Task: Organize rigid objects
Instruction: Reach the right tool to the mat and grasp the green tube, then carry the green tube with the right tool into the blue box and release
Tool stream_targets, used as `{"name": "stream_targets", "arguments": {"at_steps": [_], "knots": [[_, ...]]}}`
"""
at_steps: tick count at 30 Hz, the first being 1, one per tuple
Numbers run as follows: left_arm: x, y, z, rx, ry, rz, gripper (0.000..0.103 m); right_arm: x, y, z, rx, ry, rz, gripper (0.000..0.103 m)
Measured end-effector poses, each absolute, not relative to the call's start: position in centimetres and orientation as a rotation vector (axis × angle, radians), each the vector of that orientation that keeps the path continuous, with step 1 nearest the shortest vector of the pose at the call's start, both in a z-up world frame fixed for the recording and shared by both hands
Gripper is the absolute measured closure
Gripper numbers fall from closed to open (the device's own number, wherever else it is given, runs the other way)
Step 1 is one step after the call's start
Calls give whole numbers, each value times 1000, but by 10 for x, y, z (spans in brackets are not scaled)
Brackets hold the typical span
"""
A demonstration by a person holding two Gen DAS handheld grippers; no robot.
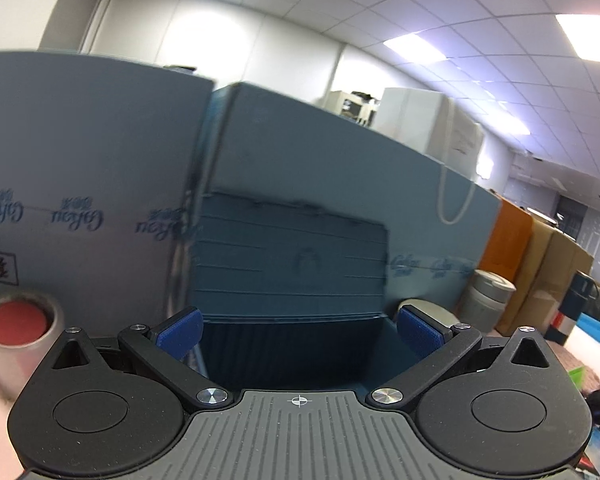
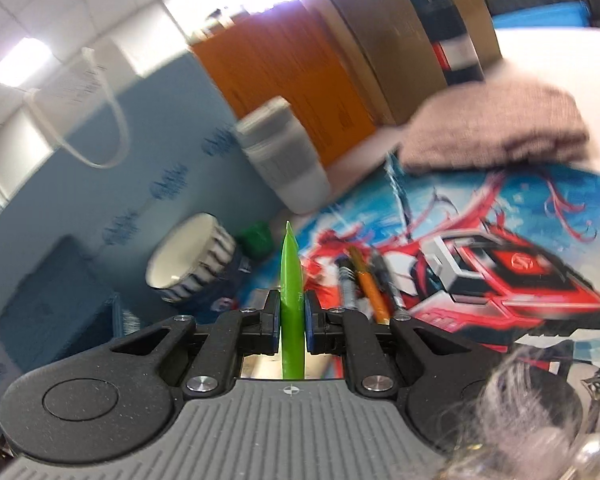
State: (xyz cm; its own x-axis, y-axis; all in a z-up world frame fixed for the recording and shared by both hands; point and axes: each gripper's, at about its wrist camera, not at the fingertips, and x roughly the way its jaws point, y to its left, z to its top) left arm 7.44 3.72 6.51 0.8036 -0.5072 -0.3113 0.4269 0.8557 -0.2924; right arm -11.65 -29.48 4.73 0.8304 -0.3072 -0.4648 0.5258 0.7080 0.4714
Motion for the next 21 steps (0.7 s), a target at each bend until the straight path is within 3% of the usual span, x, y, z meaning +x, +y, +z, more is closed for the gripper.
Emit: {"name": "stream_targets", "arguments": {"at_steps": [10, 21], "knots": [[98, 59, 57, -251, 468, -451, 0, -89, -238, 110, 494, 213, -295, 92], [115, 77, 50, -291, 515, -406, 0, 31, -173, 109, 531, 156, -72, 92]]}}
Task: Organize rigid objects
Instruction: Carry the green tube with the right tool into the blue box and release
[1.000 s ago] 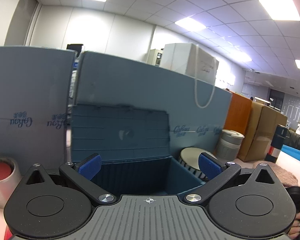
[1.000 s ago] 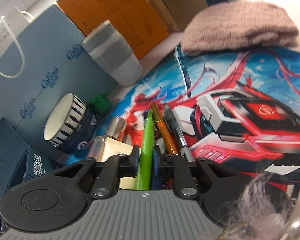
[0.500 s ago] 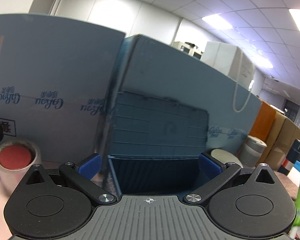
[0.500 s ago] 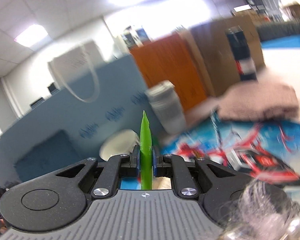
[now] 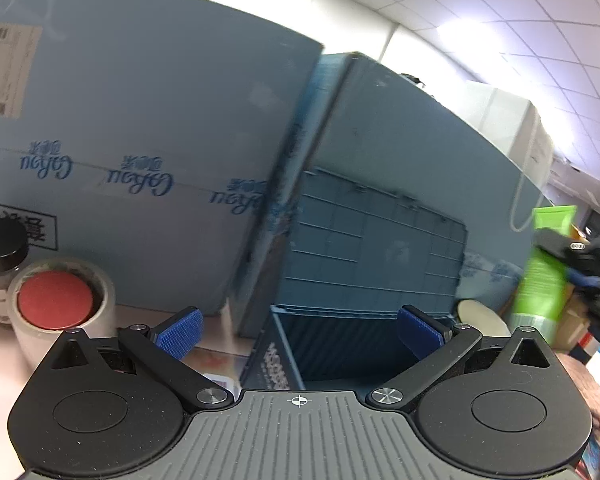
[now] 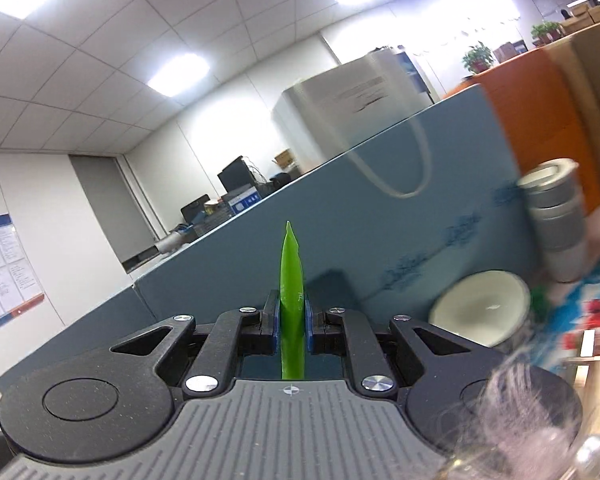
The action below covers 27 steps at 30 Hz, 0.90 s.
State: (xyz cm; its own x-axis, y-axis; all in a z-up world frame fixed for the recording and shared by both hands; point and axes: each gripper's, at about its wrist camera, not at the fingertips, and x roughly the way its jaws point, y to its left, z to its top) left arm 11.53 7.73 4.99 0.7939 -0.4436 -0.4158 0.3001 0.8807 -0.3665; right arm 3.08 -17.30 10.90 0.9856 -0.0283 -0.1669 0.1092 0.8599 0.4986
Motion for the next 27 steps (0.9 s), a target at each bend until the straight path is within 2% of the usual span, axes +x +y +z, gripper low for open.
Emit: {"name": "stream_targets", "arguments": {"at_steps": [8, 21, 27], "knots": [[123, 89, 45, -333, 534, -367, 0, 81, -141, 69, 492, 253, -80, 92], [127, 88, 44, -329, 544, -367, 0, 83, -109, 26, 455, 407, -119, 92], [127, 87, 42, -335, 557, -383, 0, 79, -101, 29, 400, 463, -102, 91]]}}
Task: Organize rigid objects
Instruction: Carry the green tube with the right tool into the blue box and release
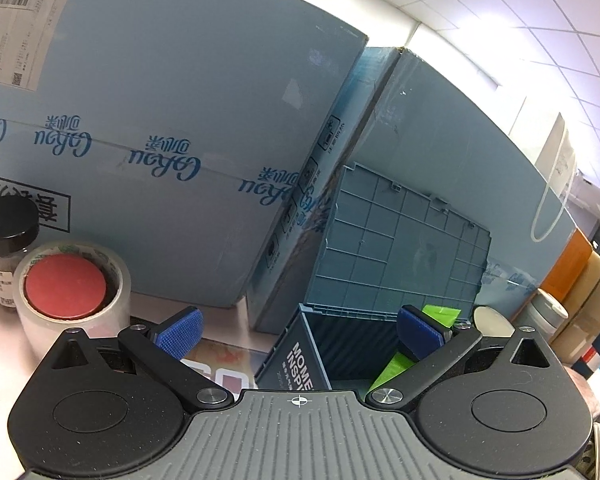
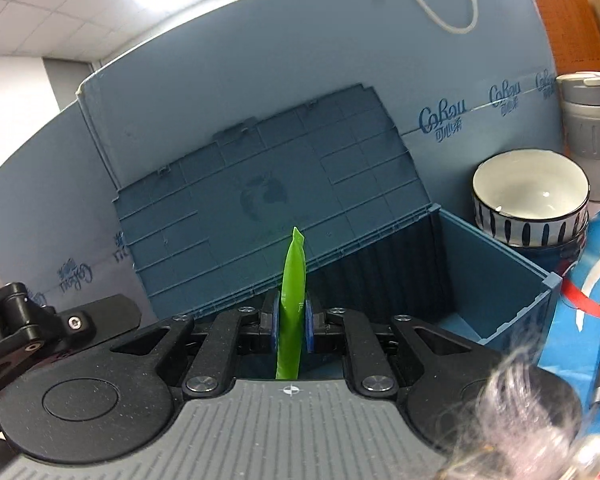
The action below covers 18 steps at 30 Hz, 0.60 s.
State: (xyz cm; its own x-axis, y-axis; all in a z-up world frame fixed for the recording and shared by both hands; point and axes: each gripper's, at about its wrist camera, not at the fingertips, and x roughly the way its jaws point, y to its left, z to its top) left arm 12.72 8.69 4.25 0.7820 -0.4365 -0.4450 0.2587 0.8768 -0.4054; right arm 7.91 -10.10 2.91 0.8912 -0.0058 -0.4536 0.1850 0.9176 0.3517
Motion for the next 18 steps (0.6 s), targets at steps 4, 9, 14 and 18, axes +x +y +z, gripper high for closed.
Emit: {"name": "stream_targets", "arguments": {"at_steps": [4, 9, 14, 18], "knots": [[127, 86, 42, -332, 558, -385, 0, 84, -99, 32, 325, 534, -88, 87], [127, 84, 42, -328, 562, -390, 0, 87, -103, 36, 291, 606, -80, 85], [126, 84, 43, -334, 562, -407, 0, 86, -106, 38, 242, 628, -97, 76], [125, 83, 44, -333, 558, -414, 0, 80, -107, 41, 220, 622, -103, 64]]}}
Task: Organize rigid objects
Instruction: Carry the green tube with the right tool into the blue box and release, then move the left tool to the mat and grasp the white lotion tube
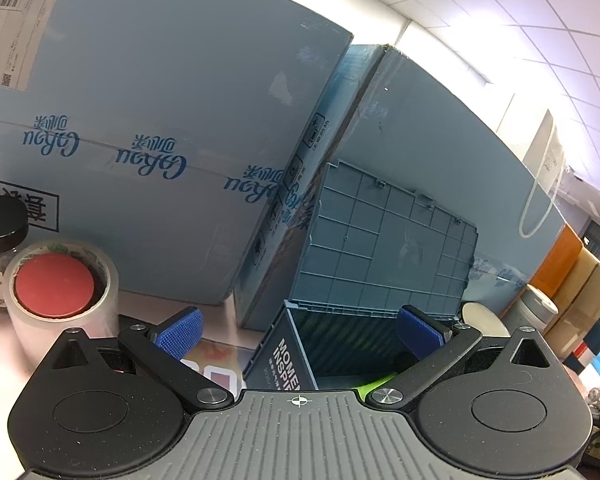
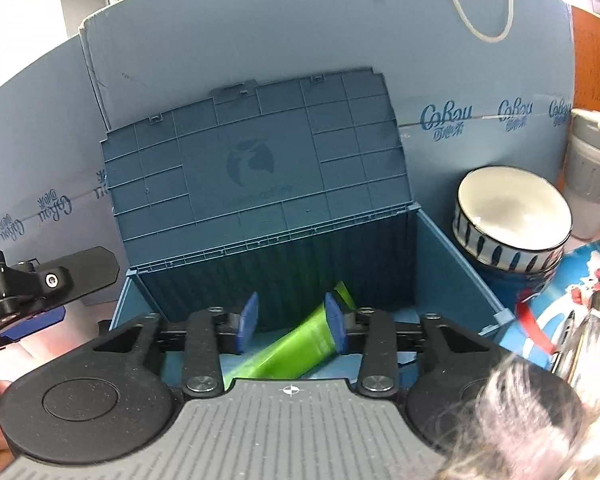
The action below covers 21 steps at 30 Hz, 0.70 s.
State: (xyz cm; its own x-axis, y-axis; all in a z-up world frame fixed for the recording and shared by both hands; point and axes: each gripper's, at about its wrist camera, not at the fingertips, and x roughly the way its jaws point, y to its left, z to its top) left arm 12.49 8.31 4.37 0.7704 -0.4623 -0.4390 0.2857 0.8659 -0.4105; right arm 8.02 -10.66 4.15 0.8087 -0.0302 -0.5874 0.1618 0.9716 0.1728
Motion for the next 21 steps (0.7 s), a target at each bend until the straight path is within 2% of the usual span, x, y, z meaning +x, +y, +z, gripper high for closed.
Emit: {"name": "stream_targets", "arguments": {"at_steps": [2, 3, 7, 11, 21], "knots": [[125, 82, 44, -332, 561, -416, 0, 76, -107, 44, 214, 608, -107, 50], [124, 82, 44, -334, 561, -420, 0, 74, -107, 46, 213, 597, -110, 47], [121, 82, 47, -336, 548, -431, 0, 61, -109, 55, 219, 545, -119, 16], [115, 81, 52, -345, 507, -489, 0, 47, -117, 66, 228, 488, -138, 1], [77, 64, 70, -246, 271, -557, 0, -10, -151, 86, 295, 339, -202, 0]]}}
